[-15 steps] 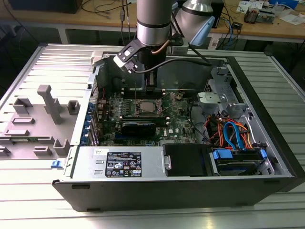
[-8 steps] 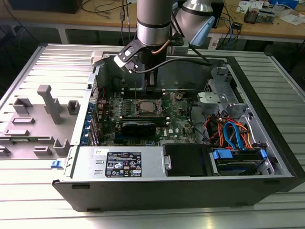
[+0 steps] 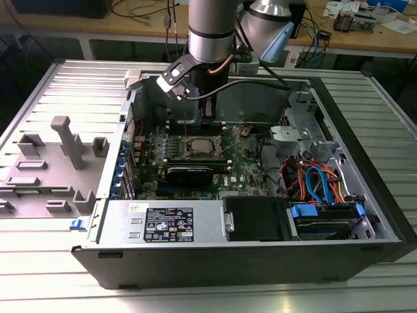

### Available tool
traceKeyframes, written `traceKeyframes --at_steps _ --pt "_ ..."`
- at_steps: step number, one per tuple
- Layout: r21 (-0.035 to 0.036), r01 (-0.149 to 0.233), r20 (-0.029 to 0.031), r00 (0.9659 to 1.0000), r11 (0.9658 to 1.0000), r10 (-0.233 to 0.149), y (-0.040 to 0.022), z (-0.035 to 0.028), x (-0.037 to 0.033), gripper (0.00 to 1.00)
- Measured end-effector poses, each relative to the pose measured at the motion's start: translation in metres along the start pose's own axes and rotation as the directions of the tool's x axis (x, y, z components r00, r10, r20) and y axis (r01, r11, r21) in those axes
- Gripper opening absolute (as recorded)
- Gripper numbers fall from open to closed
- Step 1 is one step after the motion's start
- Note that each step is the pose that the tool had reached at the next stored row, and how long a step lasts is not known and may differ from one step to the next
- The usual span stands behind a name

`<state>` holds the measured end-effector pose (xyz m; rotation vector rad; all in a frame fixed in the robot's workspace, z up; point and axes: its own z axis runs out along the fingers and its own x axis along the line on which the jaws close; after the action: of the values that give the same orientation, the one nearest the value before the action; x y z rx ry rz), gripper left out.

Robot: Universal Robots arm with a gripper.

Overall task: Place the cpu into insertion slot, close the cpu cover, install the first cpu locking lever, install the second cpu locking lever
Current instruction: 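Close the cpu cover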

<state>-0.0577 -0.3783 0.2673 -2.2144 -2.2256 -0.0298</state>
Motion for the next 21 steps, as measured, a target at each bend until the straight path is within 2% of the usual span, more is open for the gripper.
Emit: traceKeyframes --at_steps 10,21 --pt "0.0000 0.000 0.0000 1.0000 1.0000 0.000 0.0066 0.0001 0.0000 0.11" --pt "0.0000 0.000 0.0000 1.0000 1.0000 0.000 0.0098 0.0001 0.0000 0.11"
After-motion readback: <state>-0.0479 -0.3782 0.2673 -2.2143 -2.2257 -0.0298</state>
